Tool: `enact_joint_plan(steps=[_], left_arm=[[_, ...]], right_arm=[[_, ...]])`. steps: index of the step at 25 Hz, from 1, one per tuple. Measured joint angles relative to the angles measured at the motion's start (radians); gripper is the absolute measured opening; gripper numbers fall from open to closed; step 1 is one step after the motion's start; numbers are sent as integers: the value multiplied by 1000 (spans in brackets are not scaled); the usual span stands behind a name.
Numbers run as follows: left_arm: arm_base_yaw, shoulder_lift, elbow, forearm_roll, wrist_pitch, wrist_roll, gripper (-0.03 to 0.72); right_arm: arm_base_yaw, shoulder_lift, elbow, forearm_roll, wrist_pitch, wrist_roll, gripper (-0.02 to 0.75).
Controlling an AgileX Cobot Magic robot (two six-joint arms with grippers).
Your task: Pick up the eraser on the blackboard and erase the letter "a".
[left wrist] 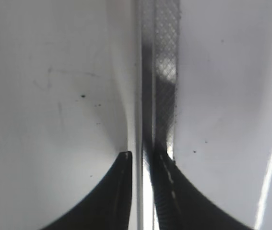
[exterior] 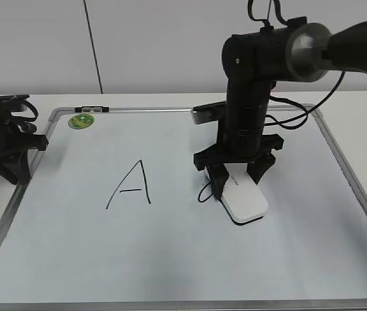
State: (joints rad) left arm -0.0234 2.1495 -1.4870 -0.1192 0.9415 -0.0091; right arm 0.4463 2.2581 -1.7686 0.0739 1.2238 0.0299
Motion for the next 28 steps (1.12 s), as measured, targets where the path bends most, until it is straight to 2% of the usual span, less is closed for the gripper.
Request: enact_joint_plan(steps=[4,6,13,21,26,28], left_arm=[[0,0,0,0,2,0,117],[0,0,0,0,2,0,117],[0,0,0,4,2,0,117],[0,0,0,3,4,0,117],[0,0,0,3,4,0,117],[0,0,0,3,4,0,117]], right_arm=[[23,0,0,7,0,0,526],[65,0,0,10,-2,0,526],[131,2,0,17,-2,0,526],[152,5,-74,62,-4,-4,526],[142,-78,-105,-35,-4,20,526],[100,-122,-105,-74,-4,40,526]])
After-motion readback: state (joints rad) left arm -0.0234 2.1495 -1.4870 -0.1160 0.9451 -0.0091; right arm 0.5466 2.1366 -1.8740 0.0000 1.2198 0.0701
